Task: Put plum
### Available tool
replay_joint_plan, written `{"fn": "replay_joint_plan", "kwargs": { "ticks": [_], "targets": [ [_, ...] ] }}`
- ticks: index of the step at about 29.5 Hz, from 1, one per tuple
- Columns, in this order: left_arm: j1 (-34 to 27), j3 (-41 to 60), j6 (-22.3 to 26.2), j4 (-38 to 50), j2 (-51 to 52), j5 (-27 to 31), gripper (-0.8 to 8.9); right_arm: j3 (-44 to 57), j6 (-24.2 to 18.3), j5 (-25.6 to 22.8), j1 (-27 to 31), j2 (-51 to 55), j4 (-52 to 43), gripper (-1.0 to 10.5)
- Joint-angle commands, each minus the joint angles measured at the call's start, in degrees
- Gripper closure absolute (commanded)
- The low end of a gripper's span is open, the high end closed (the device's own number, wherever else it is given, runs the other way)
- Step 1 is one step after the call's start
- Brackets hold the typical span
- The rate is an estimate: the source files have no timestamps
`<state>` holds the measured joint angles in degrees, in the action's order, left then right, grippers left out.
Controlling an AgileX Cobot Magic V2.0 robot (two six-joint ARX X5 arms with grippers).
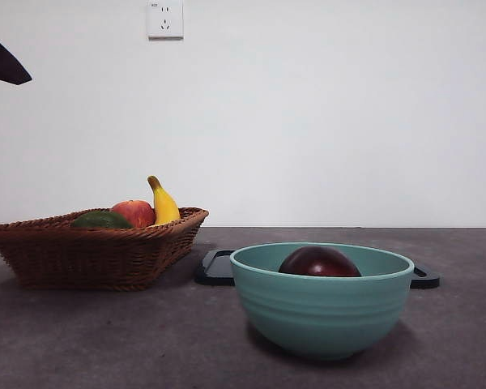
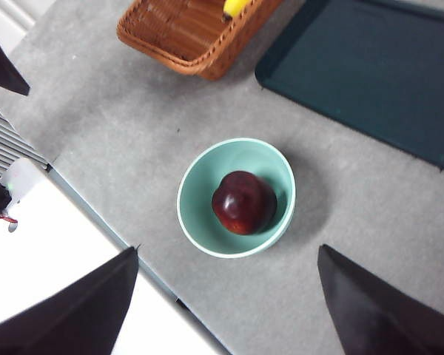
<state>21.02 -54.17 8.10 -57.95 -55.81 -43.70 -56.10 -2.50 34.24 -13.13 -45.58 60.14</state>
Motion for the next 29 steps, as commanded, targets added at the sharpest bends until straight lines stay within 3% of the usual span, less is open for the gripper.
{"fn": "replay_joint_plan", "kwargs": {
  "ticks": [1,10,15,19,29],
  "targets": [
    [0.2,-0.5,0.9,0.5,-0.3,-0.4,4.13,-0.9,1.0,-0.2,-0.3,-2.0,1.0,5.6],
    [0.2,-0.5,0.9,0.5,-0.3,-0.4,4.13,1.5,2.6,-4.8,-4.4,-9.1,-0.4,5.6],
    [0.2,-0.5,0.9,0.6,-0.3,-0.4,4.13,6.0,5.4,-6.0,-7.9,-13.0,-8.3,5.6],
    [0.2,-0.5,0.9,0.8,-0.3,-0.4,4.13,8.5,6.3,-9.8,-9.7,-16.3,-14.2,6.0],
    [0.2,-0.5,0.9,0.9,-0.3,-0.4,4.13,8.5,7.1,-14.2,-13.4,-25.9,-22.4,6.3]
  ]
}}
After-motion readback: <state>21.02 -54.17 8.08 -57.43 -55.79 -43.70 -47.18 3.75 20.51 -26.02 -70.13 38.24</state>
